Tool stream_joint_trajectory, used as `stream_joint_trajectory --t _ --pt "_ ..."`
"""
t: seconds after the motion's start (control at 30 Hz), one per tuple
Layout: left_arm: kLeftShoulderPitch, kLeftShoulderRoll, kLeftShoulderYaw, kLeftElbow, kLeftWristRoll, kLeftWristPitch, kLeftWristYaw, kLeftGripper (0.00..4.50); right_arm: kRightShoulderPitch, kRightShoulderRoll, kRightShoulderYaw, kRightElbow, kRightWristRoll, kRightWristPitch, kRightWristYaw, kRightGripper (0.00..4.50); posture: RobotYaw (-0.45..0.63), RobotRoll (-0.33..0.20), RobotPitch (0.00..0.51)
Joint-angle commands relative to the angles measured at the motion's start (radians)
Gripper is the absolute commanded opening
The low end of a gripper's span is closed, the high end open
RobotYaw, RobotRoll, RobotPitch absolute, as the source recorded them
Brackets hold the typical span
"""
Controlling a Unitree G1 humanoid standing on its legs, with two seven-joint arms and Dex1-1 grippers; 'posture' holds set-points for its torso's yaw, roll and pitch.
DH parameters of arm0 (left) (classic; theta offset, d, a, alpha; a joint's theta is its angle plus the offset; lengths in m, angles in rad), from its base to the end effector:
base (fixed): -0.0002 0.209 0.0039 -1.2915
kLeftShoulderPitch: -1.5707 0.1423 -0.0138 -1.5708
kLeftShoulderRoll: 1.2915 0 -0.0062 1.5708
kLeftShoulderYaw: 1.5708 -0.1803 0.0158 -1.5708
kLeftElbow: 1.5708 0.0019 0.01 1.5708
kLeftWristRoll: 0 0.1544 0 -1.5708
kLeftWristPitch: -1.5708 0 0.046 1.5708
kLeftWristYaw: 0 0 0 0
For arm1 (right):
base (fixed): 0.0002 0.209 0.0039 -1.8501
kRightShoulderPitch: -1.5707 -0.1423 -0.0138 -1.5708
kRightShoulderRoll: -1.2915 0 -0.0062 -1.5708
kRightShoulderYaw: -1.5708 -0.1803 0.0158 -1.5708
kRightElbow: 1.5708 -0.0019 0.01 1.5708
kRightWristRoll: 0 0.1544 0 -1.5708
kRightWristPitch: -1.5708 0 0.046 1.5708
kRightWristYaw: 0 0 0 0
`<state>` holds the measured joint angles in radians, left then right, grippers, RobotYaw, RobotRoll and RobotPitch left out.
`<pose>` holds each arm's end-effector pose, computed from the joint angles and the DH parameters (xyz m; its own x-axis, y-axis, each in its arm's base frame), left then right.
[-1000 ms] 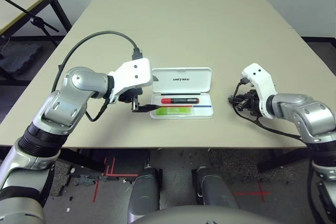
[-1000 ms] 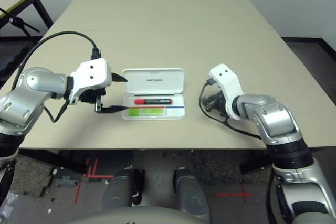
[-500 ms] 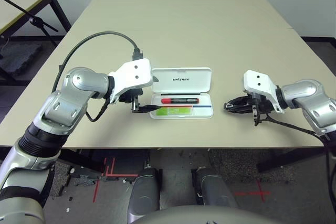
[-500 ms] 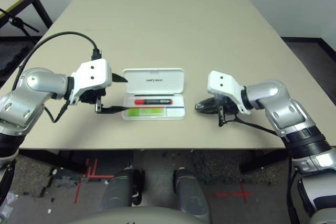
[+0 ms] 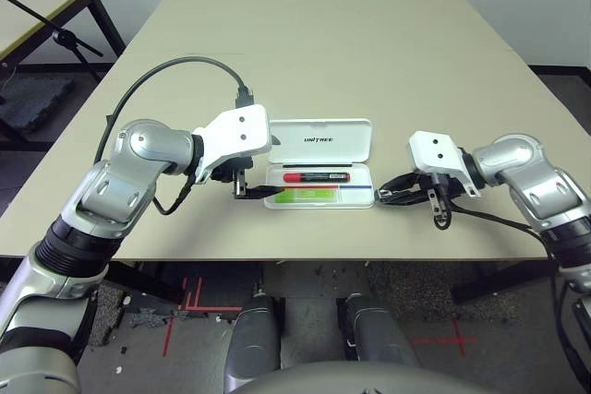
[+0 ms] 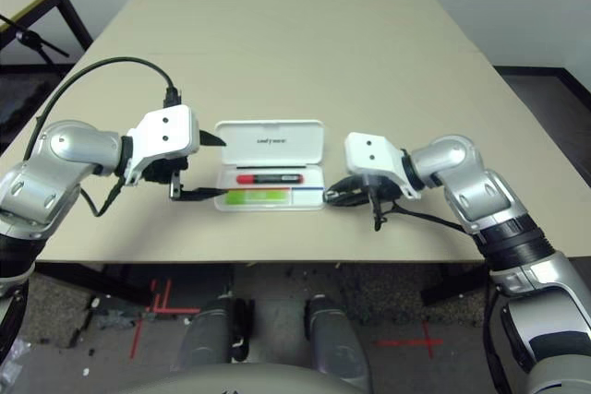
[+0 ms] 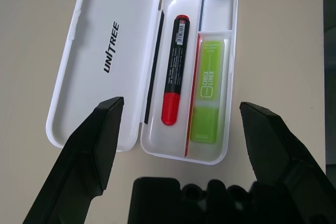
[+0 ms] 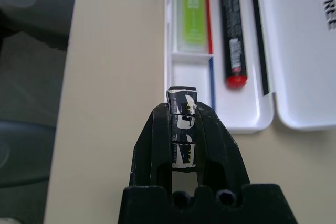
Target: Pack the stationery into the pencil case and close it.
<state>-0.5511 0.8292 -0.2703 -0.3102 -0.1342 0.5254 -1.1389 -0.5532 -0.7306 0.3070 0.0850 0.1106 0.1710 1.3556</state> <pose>0.2659 0.1820 0.2206 0.3528 -0.7280 -0.5878 0.9033 0.1012 0.4169 0.2992 -0.2023 0.1728 0.1267 0.7795 -0.6135 -0.9654 -0.0452 -0.2568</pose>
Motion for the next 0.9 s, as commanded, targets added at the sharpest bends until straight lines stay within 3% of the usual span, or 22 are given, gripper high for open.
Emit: stream_joint_trajectory --t 0.03,0.63,0.9 --pt "0.006 -0.005 -0.018 -0.018 0.011 0.009 0.011 4.5 -0.02 0.023 0.028 0.039 -0.038 -0.04 -0.016 0.34 0.0 0.0 0.056" --pt "0.019 0.003 -0.013 -0.032 0.014 0.014 0.022 4.5 -0.053 0.128 0.058 0.139 -0.12 -0.128 -0.041 0.34 0.01 0.0 0.051" --pt "0.017 0.005 -0.016 -0.027 0.015 0.012 0.017 4.5 -0.053 0.13 0.036 0.134 -0.111 -0.134 -0.048 3.19 0.0 0.0 0.057"
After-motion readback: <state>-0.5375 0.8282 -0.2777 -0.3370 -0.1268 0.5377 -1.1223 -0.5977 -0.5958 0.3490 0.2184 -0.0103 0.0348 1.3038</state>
